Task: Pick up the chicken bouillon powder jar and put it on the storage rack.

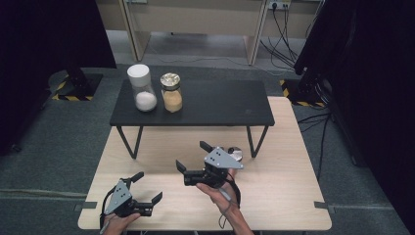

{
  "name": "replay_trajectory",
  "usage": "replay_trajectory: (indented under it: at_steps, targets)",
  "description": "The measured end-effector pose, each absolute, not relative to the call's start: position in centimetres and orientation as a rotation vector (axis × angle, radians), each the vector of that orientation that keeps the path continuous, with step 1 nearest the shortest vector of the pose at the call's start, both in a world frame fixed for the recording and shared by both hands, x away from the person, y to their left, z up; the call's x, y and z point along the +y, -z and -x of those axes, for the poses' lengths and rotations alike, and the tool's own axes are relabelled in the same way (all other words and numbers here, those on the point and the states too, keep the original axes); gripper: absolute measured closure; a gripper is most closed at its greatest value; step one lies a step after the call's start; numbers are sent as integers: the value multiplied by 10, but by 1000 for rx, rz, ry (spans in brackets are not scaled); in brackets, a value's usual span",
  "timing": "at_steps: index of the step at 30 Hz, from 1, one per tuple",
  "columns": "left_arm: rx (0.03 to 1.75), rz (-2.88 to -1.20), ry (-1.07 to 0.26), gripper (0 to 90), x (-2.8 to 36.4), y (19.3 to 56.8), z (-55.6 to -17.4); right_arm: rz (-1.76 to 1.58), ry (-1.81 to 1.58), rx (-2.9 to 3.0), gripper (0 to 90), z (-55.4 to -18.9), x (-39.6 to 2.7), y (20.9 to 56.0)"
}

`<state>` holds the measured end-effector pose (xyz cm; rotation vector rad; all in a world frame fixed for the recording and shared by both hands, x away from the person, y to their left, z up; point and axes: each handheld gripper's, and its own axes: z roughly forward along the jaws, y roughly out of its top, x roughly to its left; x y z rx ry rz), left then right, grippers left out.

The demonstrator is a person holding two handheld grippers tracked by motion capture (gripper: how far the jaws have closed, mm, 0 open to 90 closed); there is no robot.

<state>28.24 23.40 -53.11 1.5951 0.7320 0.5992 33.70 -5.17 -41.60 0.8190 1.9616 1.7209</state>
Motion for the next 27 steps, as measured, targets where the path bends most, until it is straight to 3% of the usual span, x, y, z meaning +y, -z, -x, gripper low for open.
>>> replay_trajectory:
  at_steps: [27]
  targets:
    - [734,-1592,-595,4,234,531,-283,-816,-1701,2018,28,-327,-46,457]
